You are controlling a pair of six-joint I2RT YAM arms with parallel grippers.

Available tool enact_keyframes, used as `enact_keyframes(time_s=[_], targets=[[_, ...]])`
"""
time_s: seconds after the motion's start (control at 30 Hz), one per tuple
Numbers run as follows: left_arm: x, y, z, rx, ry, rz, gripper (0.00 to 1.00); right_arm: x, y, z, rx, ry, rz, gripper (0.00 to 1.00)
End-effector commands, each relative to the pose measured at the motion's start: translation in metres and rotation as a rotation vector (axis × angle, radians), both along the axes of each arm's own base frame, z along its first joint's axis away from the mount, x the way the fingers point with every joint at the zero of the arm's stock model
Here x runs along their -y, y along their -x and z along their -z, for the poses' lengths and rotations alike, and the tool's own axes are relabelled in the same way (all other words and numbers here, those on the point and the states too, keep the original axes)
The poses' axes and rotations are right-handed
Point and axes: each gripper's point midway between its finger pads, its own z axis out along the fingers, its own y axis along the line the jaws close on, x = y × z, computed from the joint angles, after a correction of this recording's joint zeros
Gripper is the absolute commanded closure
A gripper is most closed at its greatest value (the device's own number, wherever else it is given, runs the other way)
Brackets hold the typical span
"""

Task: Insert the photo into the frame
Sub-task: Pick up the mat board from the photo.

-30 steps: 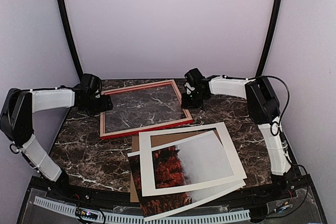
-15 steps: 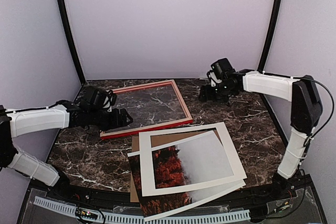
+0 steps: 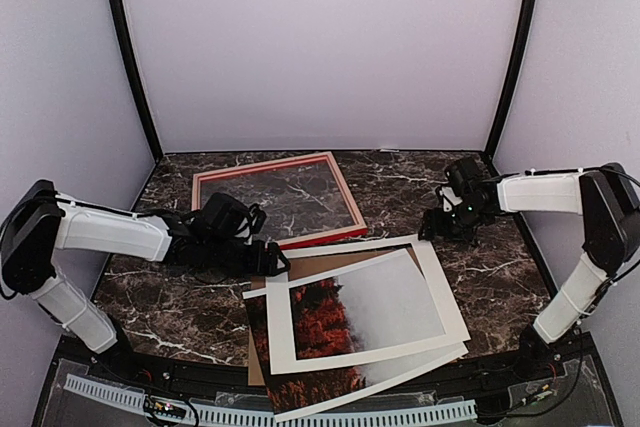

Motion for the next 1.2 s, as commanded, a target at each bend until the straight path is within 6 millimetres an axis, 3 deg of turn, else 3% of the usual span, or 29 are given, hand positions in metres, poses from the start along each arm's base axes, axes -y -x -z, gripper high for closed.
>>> enact_keyframes(time_s=[0.0,0.23,0.63,1.17], targets=[[0.016,0.002,0.004,-0.004,0.027,0.016,0.19,-0.002,-0.004,-0.002,0.032,-0.083,0.015,0.26],[0.022,0.01,0.02,-0.035,-0.001,0.019,0.22,-0.008,0.007,0.011,-0.007,-0.171,0.015,0.28],[0.01,0.017,0.041,-0.078,-0.049,-0.02,0.27,-0.012,0.028,0.028,-0.067,-0.252,0.021,0.29],[0.007,0.026,0.056,-0.109,-0.085,-0.034,0.31,-0.019,0.029,0.006,-0.055,-0.516,-0.028,0.46]])
